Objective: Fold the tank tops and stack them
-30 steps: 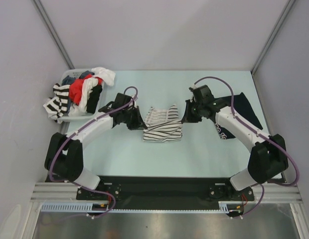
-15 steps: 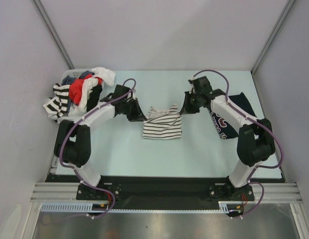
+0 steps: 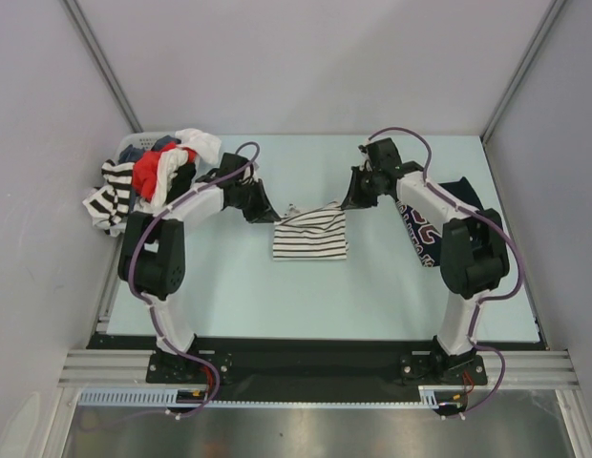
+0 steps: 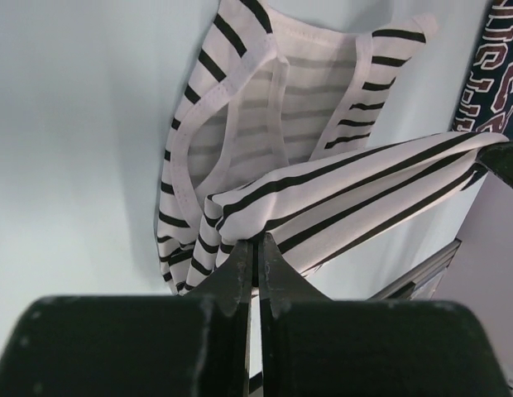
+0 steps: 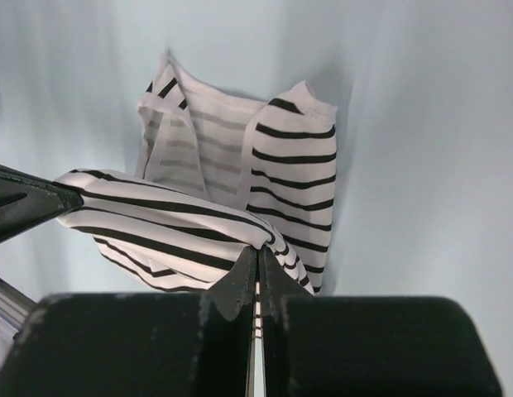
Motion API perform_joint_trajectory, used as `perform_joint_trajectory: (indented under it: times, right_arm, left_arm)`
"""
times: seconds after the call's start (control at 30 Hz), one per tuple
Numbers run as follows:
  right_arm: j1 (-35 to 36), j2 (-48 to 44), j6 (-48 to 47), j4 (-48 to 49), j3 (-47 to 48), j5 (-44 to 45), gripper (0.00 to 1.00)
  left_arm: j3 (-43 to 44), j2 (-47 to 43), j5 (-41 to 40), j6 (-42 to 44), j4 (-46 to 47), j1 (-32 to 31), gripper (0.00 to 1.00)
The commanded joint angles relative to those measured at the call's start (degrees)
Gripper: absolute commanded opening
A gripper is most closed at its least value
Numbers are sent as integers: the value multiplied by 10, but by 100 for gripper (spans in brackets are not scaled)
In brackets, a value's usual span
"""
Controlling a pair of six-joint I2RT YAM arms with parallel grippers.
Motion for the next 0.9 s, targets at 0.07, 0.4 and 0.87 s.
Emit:
perform_joint_trajectory:
  times: [0.07,0.4,0.87]
  right_arm:
    - [-21,29,7,31,34,3,3]
    - [-33,77,28,64,61,-7,4]
    - [-37,75,50,98,62,0,37]
  left_arm:
    - [48,38,1,7,4,12,4]
    - [87,75,-16,-4,14,12,6]
    - [98,73,-59,13,22,14,63]
